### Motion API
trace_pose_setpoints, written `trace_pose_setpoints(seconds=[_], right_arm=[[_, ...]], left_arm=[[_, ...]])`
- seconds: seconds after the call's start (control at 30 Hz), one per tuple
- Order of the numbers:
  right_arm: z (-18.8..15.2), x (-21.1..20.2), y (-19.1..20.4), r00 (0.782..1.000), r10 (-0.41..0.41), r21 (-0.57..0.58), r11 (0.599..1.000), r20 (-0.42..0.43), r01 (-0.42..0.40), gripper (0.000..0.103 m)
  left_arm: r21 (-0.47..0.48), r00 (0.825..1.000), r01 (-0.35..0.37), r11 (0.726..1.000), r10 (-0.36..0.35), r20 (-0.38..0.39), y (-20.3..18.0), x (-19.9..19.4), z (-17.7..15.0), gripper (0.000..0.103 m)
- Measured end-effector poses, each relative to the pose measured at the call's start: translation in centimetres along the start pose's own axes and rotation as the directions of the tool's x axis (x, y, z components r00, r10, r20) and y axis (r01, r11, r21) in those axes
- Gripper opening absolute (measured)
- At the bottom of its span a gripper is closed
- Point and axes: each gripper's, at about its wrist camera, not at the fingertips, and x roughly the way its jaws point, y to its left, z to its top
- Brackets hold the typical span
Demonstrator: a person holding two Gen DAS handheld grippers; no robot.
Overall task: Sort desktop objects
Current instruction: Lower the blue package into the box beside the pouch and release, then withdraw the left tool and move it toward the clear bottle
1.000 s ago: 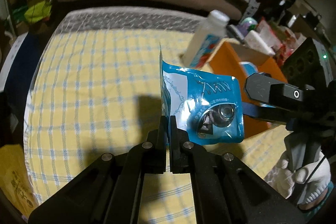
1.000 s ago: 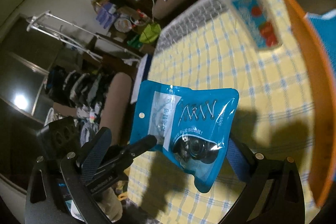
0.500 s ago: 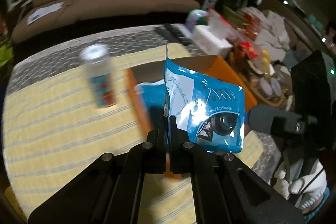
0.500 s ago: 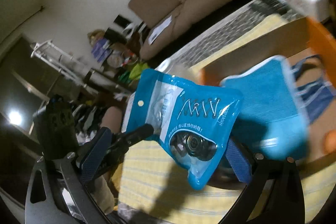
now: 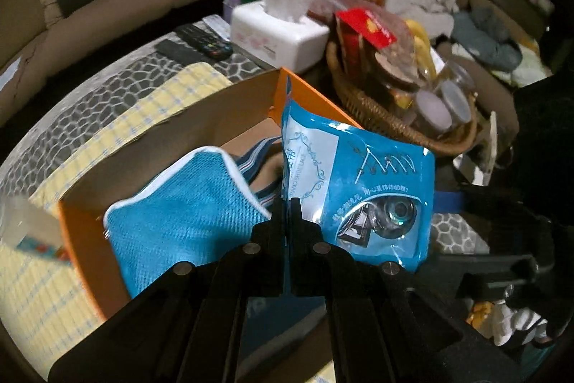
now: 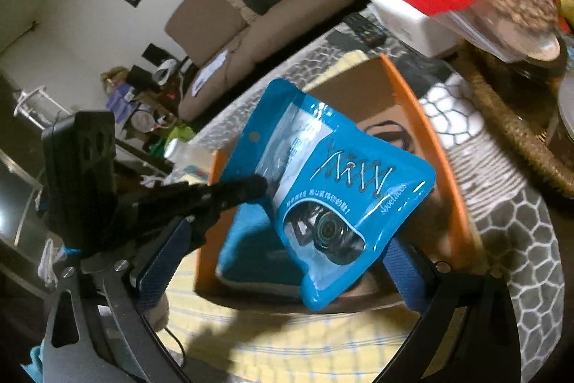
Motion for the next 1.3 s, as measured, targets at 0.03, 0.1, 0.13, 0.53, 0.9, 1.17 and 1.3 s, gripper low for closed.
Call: trace_pose_setpoints(seconds=[0.03,0.1,0.13,0.53,0.9,1.17,1.3], right_arm=[[0.0,0.3,-0.5,1.0,0.0,0.006,1.0,-0.006,0.0,0.103],[0.0,0.9,-1.2,1.0,-0.002,0.01,1.0,-0.018,0.002,0.103],[-0.1,0.6,-2.0,1.0,0.004,0.011,1.0,-0.023,-0.004,0.103],[-0.9,1.7,-1.7,0.996,-0.027,-0.055,0.998,-0.079,0.023,0.103],[-1.3,1.6,0.1,0.996,-0.019,-0.088,0.996,-0.089,0.011,0.103],[-0.9,0.6,2.3,0.997,-0.05,-0.106,0.993,-0.064,0.043,0.103],[-0.7,0.6,3.5,0.996,-0.062,-0.115,0.992,-0.06,0.055,0.103]], left_arm=[[0.01,1.0,-0.001,1.0,0.001,-0.007,0.0,0.6,0.2,0.002],[0.022,1.0,0.005,1.0,-0.005,-0.02,0.4,1.9,0.8,0.002],[0.027,1.0,0.005,1.0,-0.005,-0.026,0.7,2.4,1.0,0.002],[0.071,0.991,-0.009,0.997,0.018,-0.129,1.6,8.3,3.1,0.002],[-0.011,0.99,-0.069,0.998,0.067,-0.122,3.6,5.9,3.0,0.034],[-0.078,0.998,-0.036,0.996,0.032,-0.055,4.3,-0.1,1.0,0.053],[-0.14,0.999,-0.032,0.99,0.029,-0.027,5.5,-3.1,-1.2,0.054]])
